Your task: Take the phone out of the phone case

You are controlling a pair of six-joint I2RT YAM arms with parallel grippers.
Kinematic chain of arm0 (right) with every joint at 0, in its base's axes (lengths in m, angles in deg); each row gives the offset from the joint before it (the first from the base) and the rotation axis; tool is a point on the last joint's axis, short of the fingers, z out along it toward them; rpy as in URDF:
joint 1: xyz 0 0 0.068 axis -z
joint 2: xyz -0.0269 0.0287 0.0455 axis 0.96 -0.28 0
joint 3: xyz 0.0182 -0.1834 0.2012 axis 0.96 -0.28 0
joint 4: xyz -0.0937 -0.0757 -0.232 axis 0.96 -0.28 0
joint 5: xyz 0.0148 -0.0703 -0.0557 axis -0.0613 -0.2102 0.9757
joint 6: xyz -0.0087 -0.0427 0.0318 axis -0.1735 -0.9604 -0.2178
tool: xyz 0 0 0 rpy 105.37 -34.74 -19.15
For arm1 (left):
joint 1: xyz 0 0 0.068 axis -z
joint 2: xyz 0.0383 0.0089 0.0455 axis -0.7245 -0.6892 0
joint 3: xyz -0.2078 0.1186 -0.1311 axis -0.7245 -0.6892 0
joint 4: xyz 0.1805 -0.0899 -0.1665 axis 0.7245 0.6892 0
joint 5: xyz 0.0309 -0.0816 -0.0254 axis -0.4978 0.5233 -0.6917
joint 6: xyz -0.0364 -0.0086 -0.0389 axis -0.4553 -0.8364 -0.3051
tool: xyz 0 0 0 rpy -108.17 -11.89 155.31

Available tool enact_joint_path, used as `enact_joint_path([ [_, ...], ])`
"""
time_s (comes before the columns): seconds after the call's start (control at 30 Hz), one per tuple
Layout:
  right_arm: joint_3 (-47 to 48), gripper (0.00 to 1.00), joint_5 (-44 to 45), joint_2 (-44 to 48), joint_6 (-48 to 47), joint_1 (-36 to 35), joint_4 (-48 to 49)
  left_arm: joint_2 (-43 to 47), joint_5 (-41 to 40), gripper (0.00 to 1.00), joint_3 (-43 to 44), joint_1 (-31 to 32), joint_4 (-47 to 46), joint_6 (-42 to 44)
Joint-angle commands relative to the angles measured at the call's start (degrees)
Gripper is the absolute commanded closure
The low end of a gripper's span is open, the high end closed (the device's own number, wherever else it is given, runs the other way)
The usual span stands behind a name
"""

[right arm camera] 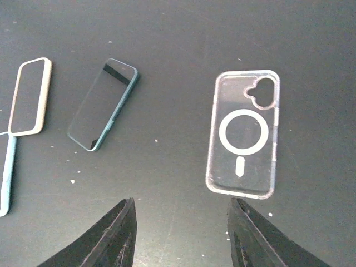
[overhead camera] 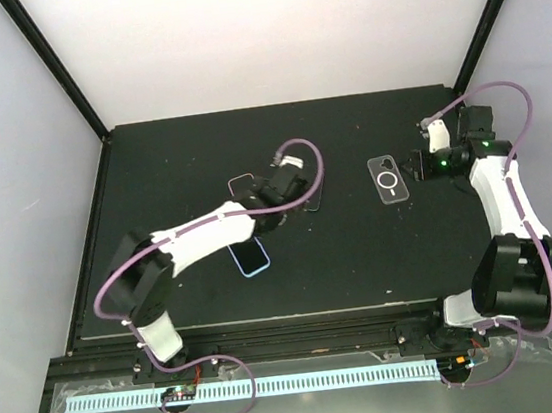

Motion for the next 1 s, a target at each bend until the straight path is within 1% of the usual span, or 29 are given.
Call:
enact_joint_path([
  [0.0,-1.1,0.54,-3.3,4.7,0.6,-1.4,1.1,6.1,7.7,0.01,-4.5,-5.3,9.0,-9.7],
  [0.07,-2.2,0.51,-4.5,6.8,0.6,-3.5,1.4,8.7,9.1,0.01,-6.2,-7.8,11.7,-11.3],
  [0.2,-7.3,0.46,-7.9,11.9,-0.5,-4.6,5.1,12.0,12.1,0.01,-9.3,-11.9,15.1,-13.2],
  [0.3,-12.5,0.46,-10.1,13.8,-0.5,-4.7,9.9,12.4,14.8,0.01,-10.1,-15.4,15.6,-13.7],
  [0.37,-13.1,0.45,-10.6,13.6,-1.0,-4.7,10.3,11.3,16.0,0.01,-9.3,-17.5,16.0,-13.4],
  [0.47,-12.0,0.45,-10.6,13.1,-1.8,-4.7,8.7,8.6,18.2,0.01,-6.4,-19.3,17.1,-13.2],
  [0.7,-13.3,0.45,-11.0,13.2,-2.0,-4.7,9.9,-0.6,21.7,0.01,2.2,-21.8,18.8,-14.5],
  [0.97,-13.3,0.44,-11.0,12.4,-2.2,-4.7,9.9,-10.4,19.7,0.01,12.7,-22.1,22.8,-17.5],
])
